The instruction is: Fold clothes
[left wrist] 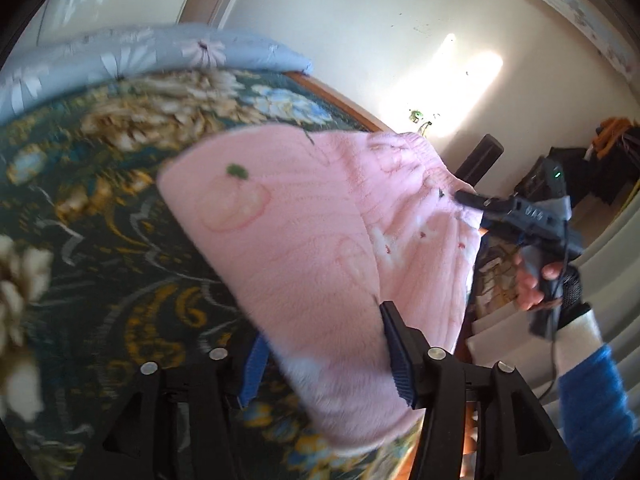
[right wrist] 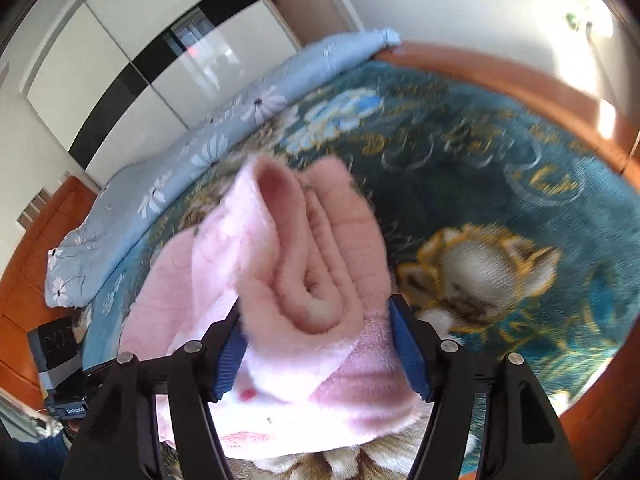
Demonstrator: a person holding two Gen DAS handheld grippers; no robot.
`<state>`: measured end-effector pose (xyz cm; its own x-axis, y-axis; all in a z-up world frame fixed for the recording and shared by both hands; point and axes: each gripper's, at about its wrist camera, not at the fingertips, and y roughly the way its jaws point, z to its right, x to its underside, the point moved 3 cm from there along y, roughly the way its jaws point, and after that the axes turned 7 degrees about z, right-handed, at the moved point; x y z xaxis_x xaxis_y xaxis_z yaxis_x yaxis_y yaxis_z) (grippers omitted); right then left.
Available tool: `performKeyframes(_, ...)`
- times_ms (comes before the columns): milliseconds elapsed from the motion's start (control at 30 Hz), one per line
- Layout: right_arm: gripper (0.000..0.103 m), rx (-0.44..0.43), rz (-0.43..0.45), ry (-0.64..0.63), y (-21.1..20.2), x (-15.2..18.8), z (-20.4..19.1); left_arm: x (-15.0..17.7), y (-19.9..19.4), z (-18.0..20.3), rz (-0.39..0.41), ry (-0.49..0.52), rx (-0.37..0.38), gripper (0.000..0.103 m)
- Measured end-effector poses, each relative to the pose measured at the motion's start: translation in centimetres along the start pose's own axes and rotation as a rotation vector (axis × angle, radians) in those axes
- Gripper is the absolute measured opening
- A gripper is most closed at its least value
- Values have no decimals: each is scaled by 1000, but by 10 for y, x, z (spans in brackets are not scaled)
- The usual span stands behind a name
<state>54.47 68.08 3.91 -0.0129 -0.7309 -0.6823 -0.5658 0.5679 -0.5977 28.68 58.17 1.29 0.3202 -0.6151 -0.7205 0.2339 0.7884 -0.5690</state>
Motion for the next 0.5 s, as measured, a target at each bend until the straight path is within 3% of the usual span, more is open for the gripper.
performKeyframes(133, 68, 94, 200, -26, -42, -29, -18, -8, -24, 21, 86, 120, -63, 63)
performKeyframes(200, 68, 73, 247, -62, -49, -37, -44, -11, -25, 40, 106, 173, -30, 66)
performKeyframes(367, 69, 27, 84, -311, 1, -13, -118, 10, 8, 69, 25, 259, 6, 69)
performKeyframes(433, 69, 46, 23, -377, 21, 5, -121, 18, 14, 64, 3, 248, 9, 69)
performKeyframes(500, 69, 82, -10, -357, 32, 18, -104, 25, 20, 59, -15, 235, 12, 69)
